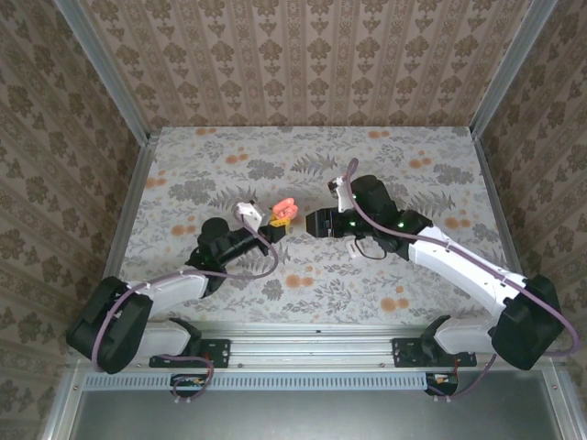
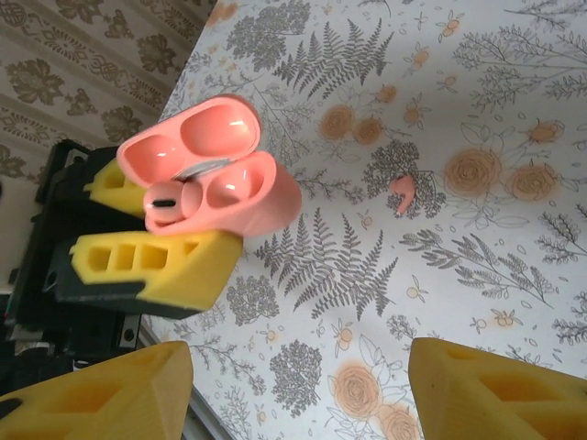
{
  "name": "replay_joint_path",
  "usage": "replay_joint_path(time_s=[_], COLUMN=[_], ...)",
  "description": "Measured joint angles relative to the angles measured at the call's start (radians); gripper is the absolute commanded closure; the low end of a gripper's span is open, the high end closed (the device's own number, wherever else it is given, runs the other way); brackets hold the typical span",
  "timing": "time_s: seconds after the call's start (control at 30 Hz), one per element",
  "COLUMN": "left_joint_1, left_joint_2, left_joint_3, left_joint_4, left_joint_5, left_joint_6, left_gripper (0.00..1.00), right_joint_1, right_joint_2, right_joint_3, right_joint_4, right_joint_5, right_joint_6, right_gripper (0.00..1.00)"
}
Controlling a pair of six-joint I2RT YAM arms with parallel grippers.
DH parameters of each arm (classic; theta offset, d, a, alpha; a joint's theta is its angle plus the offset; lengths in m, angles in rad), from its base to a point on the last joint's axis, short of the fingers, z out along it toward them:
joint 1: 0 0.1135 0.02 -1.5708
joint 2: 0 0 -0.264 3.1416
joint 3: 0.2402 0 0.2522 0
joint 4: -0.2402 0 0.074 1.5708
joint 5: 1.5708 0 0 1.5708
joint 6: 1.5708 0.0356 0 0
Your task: Insert wireless bluetooth earbuds into charging case
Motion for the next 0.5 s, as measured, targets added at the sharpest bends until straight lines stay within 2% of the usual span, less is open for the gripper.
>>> replay_joint_path(time_s=[0.23,0.5], left_joint_1=[0.107,0.214], left_joint_2=[-0.008,-0.136], left_joint_3=[-0.044,-0.05], left_joint_4=[0.017,-0.151], left_joint_5=[-0.039,-0.165], left_joint_6=[-0.092,-0.119], left_gripper=[0.84,0.84], right_joint_1=[0.0,0.0], right_joint_2=[0.175,0.425], right_joint_3=[0.195,0.419], right_joint_4=[-0.155,-0.363], right_joint_5=[0.006,0.016], right_joint_6=[-0.008,0.0], right_gripper=[0.41,0.44])
